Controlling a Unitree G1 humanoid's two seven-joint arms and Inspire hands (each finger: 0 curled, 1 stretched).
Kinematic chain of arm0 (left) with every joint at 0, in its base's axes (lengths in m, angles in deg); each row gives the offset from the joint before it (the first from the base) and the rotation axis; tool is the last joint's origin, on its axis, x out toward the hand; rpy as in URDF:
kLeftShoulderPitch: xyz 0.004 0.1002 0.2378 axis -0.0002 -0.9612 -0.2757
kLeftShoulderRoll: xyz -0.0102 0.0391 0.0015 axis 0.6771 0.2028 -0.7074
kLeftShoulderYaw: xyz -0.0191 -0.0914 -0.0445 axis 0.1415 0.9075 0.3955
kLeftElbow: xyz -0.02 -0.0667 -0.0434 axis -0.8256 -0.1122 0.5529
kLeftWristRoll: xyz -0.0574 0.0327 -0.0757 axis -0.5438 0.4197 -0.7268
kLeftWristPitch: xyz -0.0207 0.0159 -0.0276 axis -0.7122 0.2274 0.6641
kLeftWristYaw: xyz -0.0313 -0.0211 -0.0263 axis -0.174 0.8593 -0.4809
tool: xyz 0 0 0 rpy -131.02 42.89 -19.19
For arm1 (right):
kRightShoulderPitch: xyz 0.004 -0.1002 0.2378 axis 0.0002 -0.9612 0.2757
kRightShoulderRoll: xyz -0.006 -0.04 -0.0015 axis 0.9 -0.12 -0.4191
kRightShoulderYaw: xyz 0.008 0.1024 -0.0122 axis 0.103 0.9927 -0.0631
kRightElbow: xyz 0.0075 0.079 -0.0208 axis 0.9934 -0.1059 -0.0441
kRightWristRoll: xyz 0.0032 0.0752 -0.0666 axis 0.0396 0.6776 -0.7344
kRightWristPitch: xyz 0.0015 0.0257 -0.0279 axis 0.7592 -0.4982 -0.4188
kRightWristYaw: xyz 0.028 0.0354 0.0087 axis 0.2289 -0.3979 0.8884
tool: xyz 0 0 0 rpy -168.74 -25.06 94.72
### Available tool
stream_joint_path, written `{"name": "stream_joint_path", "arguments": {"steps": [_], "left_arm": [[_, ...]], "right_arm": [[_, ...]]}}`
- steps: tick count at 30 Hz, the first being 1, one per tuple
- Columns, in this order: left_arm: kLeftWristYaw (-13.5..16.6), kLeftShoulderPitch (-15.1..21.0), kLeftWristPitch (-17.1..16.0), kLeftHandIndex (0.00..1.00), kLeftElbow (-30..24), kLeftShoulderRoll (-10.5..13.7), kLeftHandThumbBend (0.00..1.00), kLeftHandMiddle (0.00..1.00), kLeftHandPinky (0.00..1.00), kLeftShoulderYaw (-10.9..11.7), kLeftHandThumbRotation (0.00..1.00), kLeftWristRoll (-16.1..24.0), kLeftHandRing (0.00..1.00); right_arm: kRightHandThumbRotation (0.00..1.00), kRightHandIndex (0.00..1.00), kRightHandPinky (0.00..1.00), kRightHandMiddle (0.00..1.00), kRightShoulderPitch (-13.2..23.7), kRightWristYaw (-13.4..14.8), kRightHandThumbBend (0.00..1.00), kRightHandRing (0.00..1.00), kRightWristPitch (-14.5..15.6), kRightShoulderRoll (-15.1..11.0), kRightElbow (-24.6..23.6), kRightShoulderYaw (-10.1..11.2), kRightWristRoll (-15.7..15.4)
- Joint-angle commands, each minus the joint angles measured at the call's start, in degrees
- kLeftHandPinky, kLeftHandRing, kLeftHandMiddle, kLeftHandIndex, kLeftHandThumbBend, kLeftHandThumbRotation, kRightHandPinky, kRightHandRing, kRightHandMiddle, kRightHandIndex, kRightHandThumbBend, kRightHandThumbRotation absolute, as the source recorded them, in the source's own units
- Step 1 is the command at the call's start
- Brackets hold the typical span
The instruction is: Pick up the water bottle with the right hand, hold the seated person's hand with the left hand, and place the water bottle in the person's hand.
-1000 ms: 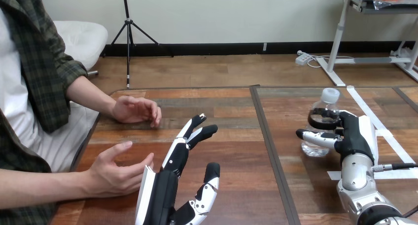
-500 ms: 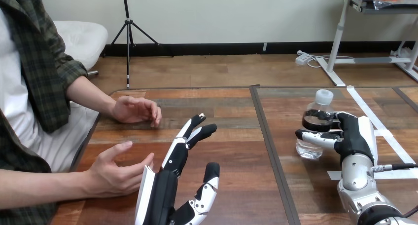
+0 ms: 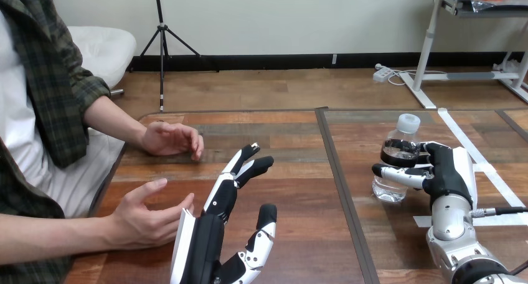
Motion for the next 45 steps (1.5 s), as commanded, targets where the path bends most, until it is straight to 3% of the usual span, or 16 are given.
{"name": "stream_joint_path", "arguments": {"steps": [1, 35, 45], "left_arm": [[0.0, 0.8, -0.3, 0.88, -3.2, -0.7, 0.14, 0.81, 0.96, -0.2, 0.25, -0.5, 0.83], [2.6, 1.9, -2.3, 0.86, -1.1, -0.6, 0.13, 0.78, 0.86, 0.7, 0.23, 2.0, 0.79], [2.7, 1.3, -1.1, 0.86, -1.9, -0.7, 0.13, 0.79, 0.85, 0.5, 0.23, 1.9, 0.80]], "right_arm": [[0.00, 0.62, 0.53, 0.60, 4.3, 0.3, 0.76, 0.57, -1.6, -0.4, -0.1, 0.2, -0.1], [0.00, 0.58, 0.51, 0.58, 4.2, 1.8, 0.75, 0.55, -2.1, -0.2, 0.3, -0.3, -1.3], [0.00, 0.56, 0.50, 0.56, 4.0, 2.0, 0.74, 0.53, -3.3, 0.1, 0.2, 0.2, -0.9]]}}
